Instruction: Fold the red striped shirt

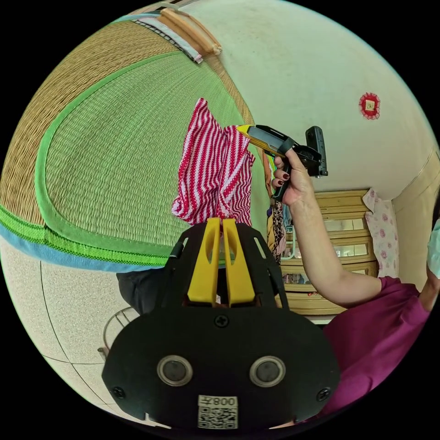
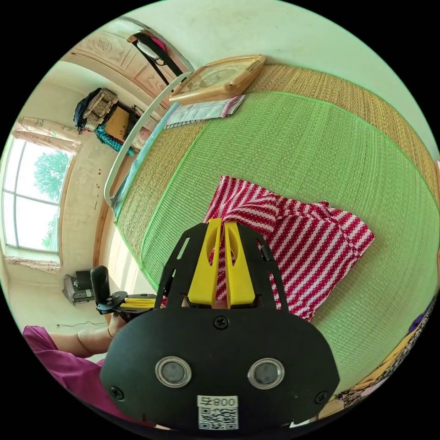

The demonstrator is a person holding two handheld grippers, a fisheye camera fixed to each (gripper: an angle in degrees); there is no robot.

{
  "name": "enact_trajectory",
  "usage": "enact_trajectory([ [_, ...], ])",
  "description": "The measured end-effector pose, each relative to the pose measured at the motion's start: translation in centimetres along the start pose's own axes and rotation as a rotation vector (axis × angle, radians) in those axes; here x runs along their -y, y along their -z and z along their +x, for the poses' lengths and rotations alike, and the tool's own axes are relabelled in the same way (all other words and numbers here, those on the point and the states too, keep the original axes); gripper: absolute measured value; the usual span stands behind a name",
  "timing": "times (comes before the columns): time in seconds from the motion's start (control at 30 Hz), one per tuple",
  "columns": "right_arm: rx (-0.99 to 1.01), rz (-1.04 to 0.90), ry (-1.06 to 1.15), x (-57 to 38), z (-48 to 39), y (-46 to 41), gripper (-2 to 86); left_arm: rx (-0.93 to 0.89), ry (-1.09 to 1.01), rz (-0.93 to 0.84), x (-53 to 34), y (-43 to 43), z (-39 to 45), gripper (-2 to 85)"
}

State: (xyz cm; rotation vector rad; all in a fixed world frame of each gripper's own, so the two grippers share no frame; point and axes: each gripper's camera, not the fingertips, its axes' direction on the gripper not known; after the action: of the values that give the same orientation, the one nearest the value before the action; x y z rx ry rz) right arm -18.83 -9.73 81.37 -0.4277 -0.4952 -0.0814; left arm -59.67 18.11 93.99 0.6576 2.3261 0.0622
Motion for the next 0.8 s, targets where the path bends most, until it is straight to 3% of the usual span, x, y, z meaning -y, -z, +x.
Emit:
enact_trajectory([
  [0.8,-0.264,-0.193,0.31,11.4,-12.6,-7.2,8.3,0.05,0.033,-0.022,1.1,14.7,5.0,0.8],
])
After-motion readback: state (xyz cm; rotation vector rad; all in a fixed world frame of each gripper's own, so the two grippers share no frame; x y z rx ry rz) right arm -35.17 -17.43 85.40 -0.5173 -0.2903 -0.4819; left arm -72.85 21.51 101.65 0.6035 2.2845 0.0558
